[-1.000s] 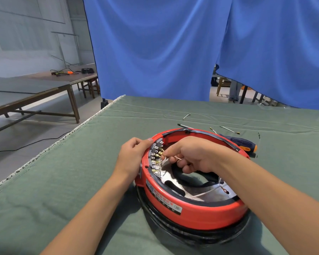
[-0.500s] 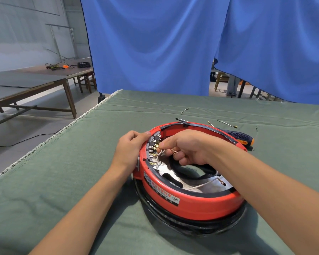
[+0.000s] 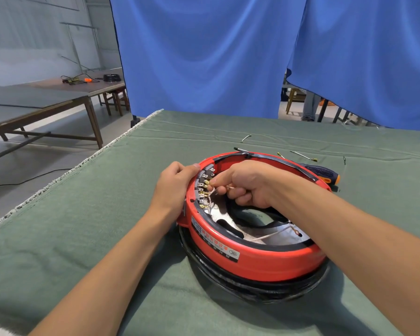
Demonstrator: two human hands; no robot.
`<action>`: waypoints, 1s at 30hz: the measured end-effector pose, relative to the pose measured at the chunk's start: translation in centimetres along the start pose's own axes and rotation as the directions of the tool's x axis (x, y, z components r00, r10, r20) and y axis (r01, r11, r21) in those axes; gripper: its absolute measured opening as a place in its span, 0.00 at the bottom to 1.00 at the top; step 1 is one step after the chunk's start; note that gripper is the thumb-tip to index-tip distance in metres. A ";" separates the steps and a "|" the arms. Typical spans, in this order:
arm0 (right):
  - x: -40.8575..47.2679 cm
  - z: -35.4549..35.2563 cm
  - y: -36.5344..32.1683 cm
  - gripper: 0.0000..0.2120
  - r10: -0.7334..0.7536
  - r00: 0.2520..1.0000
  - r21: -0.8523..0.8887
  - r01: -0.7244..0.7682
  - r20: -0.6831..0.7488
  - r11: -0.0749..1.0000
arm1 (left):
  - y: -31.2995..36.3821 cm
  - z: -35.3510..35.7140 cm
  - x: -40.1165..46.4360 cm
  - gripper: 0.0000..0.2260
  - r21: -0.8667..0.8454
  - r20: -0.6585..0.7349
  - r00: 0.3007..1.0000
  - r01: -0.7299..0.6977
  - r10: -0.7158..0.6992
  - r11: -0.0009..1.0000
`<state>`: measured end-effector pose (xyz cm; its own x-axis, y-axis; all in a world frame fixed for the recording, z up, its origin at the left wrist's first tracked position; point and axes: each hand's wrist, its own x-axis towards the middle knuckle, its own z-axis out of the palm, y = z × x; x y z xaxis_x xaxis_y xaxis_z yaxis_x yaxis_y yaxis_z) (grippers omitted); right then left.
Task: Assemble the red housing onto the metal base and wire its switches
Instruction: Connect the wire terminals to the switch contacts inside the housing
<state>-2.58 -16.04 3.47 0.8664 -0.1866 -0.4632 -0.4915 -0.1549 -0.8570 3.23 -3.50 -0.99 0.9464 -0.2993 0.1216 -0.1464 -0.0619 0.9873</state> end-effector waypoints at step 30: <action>-0.6 1.1 0.0 0.12 -0.122 0.983 -0.152 0.101 -0.136 0.983 | 0.0 -0.3 0.0 0.12 -0.045 -0.031 0.998 -0.047 0.045 0.998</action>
<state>-3.01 -14.87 3.46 0.8997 -0.2965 -0.3205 -0.4095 -0.3183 -0.8550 3.27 -3.23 -1.01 0.9473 -0.2720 0.1693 -0.1772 -0.0046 0.9842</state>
